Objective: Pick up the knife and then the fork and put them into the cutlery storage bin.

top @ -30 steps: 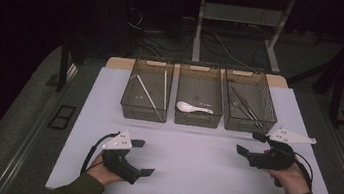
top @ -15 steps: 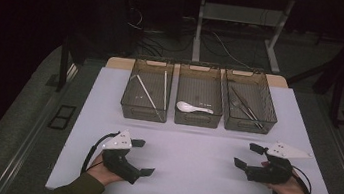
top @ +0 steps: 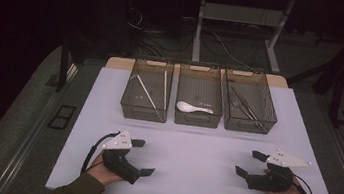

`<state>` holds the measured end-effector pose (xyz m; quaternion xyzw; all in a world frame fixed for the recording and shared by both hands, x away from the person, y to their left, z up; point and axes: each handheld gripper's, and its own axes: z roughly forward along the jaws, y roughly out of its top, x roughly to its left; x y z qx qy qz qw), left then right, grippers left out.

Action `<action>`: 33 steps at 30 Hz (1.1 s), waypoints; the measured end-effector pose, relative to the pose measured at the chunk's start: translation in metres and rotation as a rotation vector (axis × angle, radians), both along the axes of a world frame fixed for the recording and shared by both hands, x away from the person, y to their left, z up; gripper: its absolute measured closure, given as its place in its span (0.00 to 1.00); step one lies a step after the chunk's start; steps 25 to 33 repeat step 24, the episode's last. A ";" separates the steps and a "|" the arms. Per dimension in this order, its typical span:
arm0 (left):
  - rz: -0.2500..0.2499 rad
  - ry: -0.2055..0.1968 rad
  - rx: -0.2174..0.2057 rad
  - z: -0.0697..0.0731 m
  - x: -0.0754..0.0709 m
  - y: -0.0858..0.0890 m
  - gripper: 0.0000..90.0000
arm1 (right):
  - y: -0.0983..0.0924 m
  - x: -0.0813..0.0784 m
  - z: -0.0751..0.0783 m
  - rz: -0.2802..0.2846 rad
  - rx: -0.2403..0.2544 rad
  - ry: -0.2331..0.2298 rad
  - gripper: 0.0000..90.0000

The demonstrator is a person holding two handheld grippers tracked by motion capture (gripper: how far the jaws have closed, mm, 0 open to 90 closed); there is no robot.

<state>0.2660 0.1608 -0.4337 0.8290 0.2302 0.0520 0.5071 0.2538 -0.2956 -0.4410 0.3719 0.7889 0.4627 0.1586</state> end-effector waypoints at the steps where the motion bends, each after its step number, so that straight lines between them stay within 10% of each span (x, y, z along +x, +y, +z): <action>1: 0.000 0.000 0.000 0.000 0.000 0.000 0.00 | 0.000 0.000 -0.001 0.002 -0.003 0.007 0.14; 33: 0.001 -0.003 0.010 0.000 0.000 -0.001 0.00 | 0.000 0.001 -0.004 -0.013 -0.035 0.028 0.13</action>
